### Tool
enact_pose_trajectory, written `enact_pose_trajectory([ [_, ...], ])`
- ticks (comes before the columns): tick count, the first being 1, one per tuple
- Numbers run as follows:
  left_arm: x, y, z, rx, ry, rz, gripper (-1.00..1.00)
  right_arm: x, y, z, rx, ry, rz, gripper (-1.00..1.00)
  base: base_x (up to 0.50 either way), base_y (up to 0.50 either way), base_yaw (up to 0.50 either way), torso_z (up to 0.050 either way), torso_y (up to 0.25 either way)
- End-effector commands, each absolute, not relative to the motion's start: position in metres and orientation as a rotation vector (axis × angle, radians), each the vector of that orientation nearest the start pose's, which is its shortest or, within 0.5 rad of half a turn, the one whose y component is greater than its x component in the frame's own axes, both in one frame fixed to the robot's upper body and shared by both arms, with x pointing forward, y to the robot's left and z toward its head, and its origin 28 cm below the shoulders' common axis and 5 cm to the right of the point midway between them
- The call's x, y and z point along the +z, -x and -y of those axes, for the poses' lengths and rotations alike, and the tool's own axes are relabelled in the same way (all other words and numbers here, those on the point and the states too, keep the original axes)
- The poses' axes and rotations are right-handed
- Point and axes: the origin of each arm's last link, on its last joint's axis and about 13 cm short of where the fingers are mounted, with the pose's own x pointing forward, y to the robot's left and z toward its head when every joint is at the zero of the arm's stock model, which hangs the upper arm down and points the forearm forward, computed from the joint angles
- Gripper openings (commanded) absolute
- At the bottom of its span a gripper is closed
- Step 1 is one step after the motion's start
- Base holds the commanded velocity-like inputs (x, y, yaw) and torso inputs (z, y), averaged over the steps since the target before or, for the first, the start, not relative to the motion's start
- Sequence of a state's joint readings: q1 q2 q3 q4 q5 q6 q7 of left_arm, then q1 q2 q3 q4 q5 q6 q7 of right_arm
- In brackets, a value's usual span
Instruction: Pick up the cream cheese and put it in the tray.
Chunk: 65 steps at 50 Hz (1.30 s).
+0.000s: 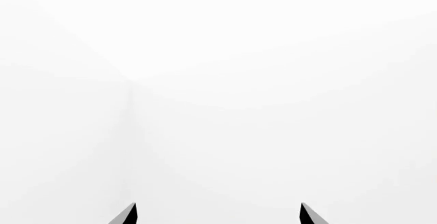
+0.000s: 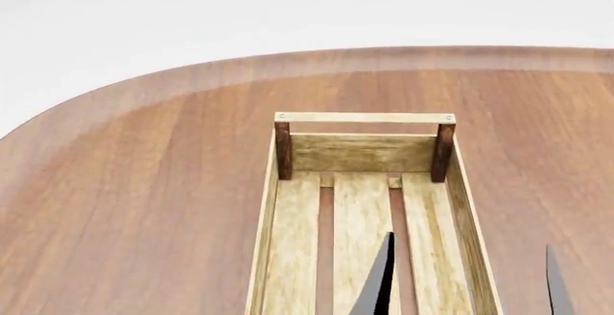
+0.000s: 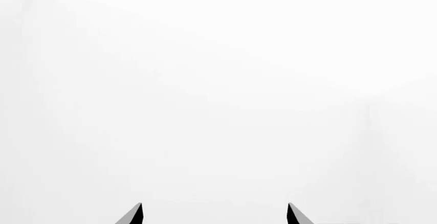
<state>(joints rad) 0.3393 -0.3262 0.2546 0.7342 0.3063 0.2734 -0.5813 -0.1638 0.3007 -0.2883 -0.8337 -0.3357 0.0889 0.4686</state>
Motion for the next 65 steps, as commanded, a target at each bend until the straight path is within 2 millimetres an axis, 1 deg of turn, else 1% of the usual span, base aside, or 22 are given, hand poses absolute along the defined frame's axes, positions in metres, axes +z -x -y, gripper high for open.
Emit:
enact_pose_trajectory([
  [1, 0.126, -0.12, -0.2, 0.171, -0.188, 0.763, 1.0, 0.165, -0.148, 0.108, -0.306, 0.319, 0.686, 1.0, 0.0, 0.0, 0.0, 0.0, 0.0],
  [9, 0.128, -0.119, -0.202, 0.181, -0.183, 0.769, 1.0, 0.182, -0.146, 0.119, -0.415, 0.363, 0.695, 1.0, 0.0, 0.0, 0.0, 0.0, 0.0],
  [15, 0.128, -0.12, -0.203, 0.183, -0.184, 0.77, 1.0, 0.189, -0.144, 0.126, -0.483, 0.379, 0.684, 1.0, 0.0, 0.0, 0.0, 0.0, 0.0],
  [23, 0.128, -0.12, -0.205, 0.19, -0.185, 0.771, 1.0, 0.194, -0.142, 0.143, -0.608, 0.379, 0.645, 1.0, 0.0, 0.0, 0.0, 0.0, 0.0],
  [27, 0.129, -0.119, -0.205, 0.193, -0.186, 0.773, 1.0, 0.198, -0.143, 0.153, -0.669, 0.41, 0.624, 1.0, 0.0, 0.0, 0.0, 0.0, 0.0],
  [31, 0.129, -0.119, -0.206, 0.199, -0.184, 0.773, 1.0, 0.2, -0.142, 0.16, -0.728, 0.415, 0.6, 1.0, 0.0, 0.0, 0.0, 0.0, 0.0],
  [41, 0.13, -0.119, -0.206, 0.202, -0.182, 0.776, 1.0, 0.206, -0.145, 0.171, -0.78, 0.397, 0.546, 1.0, 0.0, 0.0, 0.0, 0.0, 0.0],
  [51, 0.129, -0.12, -0.206, 0.195, -0.186, 0.759, 1.0, 0.208, -0.146, 0.179, -0.845, 0.396, 0.413, 1.0, 0.0, 0.0, 0.0, 0.0, 0.0],
  [58, 0.129, -0.121, -0.205, 0.187, -0.194, 0.747, 1.0, 0.209, -0.141, 0.187, -0.889, 0.395, 0.351, 1.0, 0.0, 0.0, 0.0, 0.0, 0.0],
  [60, 0.128, -0.121, -0.205, 0.181, -0.198, 0.742, 1.0, 0.208, -0.139, 0.189, -0.899, 0.383, 0.311, 1.0, 0.0, 0.0, 0.0, 0.0, 0.0],
  [65, 0.128, -0.121, -0.204, 0.176, -0.198, 0.733, 1.0, 0.205, -0.136, 0.193, -0.918, 0.369, 0.282, 1.0, 0.0, 0.0, 0.0, 0.0, 0.0],
])
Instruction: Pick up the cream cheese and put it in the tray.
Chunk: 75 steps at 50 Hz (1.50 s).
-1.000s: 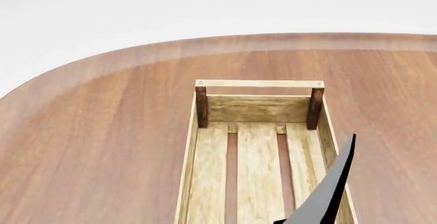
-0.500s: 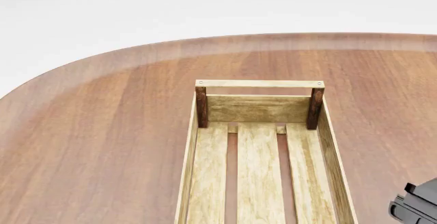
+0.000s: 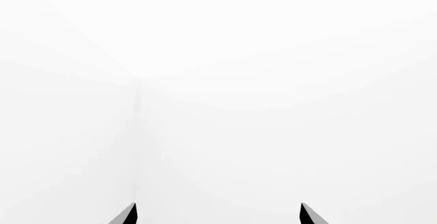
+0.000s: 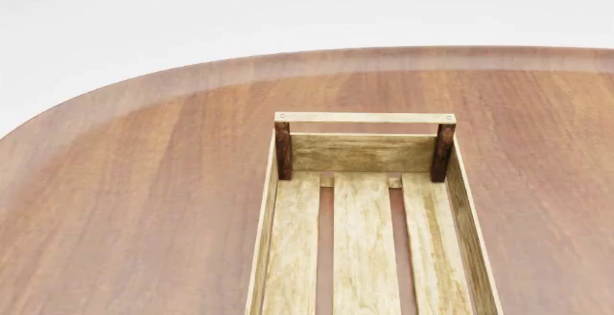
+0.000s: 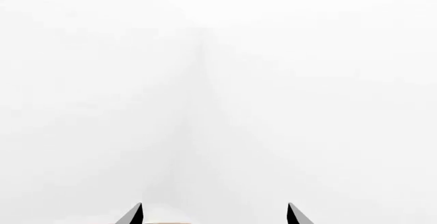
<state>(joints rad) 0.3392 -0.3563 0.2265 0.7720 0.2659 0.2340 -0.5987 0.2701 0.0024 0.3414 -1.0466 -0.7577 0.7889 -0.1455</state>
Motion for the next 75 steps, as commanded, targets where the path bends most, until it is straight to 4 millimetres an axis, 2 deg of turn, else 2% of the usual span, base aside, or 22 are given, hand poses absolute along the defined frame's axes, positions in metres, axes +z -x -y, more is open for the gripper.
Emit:
enact_pose_trajectory([
  [1, 0.128, -0.122, -0.205, 0.178, -0.203, 0.731, 1.0, 0.203, -0.134, 0.194, -0.928, 0.374, 0.261, 1.0, 0.0, 0.0, 0.0, 0.0, 0.0],
  [20, 0.129, -0.121, -0.205, 0.18, -0.204, 0.729, 1.0, 0.189, -0.121, 0.206, -1.002, 0.322, 0.163, 1.0, 0.0, 0.0, 0.0, 0.0, 0.0],
  [33, 0.129, -0.121, -0.205, 0.181, -0.203, 0.73, 1.0, 0.176, -0.123, 0.209, -0.947, 0.204, 0.095, 1.0, 0.0, 0.0, 0.0, 0.0, 0.0],
  [56, 0.128, -0.122, -0.205, 0.177, -0.207, 0.725, 1.0, 0.161, -0.121, 0.212, -0.957, 0.162, 0.053, 1.0, 0.0, 0.0, 0.0, 0.0, 0.0],
  [75, 0.128, -0.122, -0.204, 0.175, -0.206, 0.724, 1.0, 0.139, -0.119, 0.213, -0.949, 0.144, -0.046, 1.0, 0.0, 0.0, 0.0, 0.0, 0.0],
])
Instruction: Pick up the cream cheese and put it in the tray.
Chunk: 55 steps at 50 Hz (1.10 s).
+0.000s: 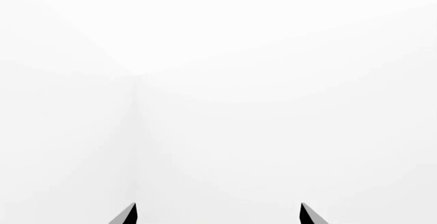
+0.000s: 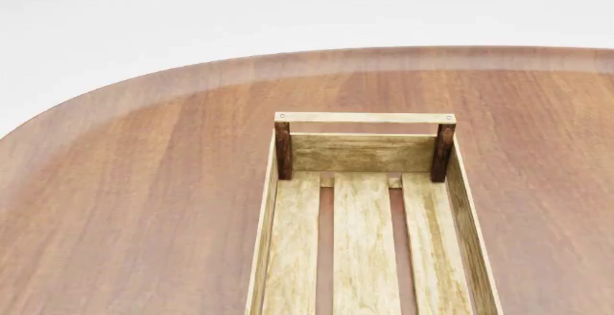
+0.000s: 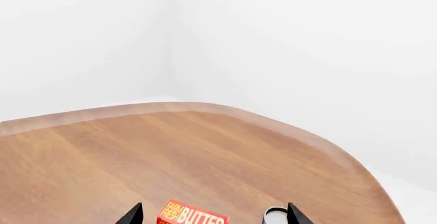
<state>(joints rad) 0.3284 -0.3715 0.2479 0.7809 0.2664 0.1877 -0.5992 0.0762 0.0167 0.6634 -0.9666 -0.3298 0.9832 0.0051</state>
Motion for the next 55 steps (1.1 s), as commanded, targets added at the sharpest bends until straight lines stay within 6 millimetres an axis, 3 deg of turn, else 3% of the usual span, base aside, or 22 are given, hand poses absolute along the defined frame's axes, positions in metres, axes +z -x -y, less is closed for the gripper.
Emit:
enact_pose_trajectory([
  [1, 0.128, -0.122, -0.204, 0.174, -0.205, 0.724, 1.0, 0.137, -0.118, 0.212, -0.944, 0.139, -0.048, 1.0, 0.0, 0.0, 0.0, 0.0, 0.0],
  [34, 0.128, -0.122, -0.205, 0.176, -0.204, 0.721, 1.0, 0.1, -0.106, 0.214, -0.973, 0.062, -0.111, 1.0, 0.0, 0.0, 0.0, 0.0, 0.0],
  [55, 0.128, -0.121, -0.204, 0.173, -0.206, 0.72, 1.0, 0.091, -0.095, 0.223, -1.004, 0.039, -0.135, 1.0, 0.0, 0.0, 0.0, 0.0, 0.0],
])
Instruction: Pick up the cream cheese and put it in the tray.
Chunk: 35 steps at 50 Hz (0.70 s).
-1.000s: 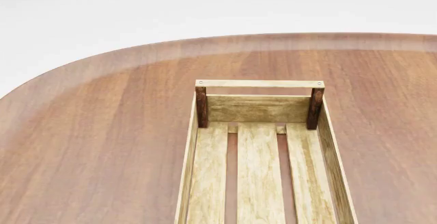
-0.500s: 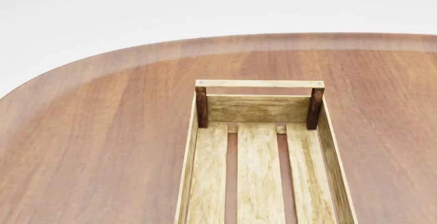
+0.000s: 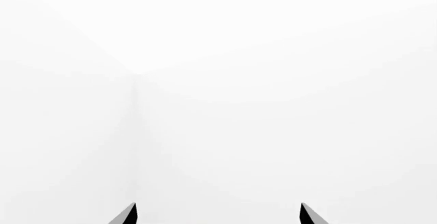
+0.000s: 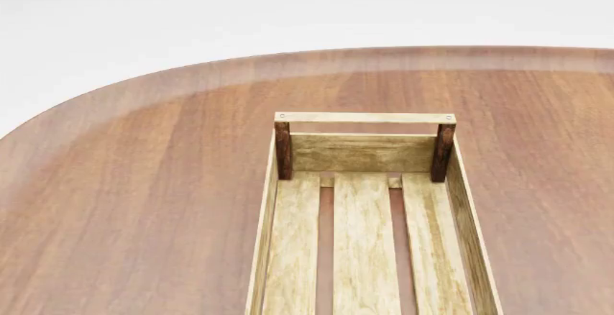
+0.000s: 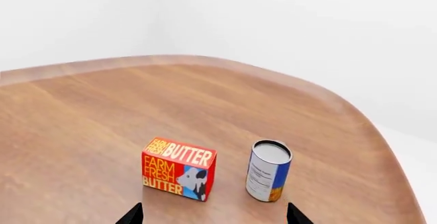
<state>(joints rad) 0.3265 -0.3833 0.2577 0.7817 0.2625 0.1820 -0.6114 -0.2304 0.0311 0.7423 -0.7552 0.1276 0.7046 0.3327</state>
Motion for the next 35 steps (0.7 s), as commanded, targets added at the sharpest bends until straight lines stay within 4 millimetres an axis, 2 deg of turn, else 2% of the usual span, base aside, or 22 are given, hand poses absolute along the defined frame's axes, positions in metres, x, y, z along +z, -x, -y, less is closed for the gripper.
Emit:
enact_pose_trajectory([
  [1, 0.128, -0.121, -0.203, 0.171, -0.206, 0.72, 1.0, 0.091, -0.094, 0.223, -1.004, 0.041, -0.138, 1.0, 0.0, 0.0, 0.0, 0.0, 0.0],
  [35, 0.128, -0.121, -0.205, 0.181, -0.204, 0.72, 1.0, 0.086, -0.071, 0.24, -1.091, 0.027, -0.17, 1.0, 0.0, 0.0, 0.0, 0.0, 0.0],
])
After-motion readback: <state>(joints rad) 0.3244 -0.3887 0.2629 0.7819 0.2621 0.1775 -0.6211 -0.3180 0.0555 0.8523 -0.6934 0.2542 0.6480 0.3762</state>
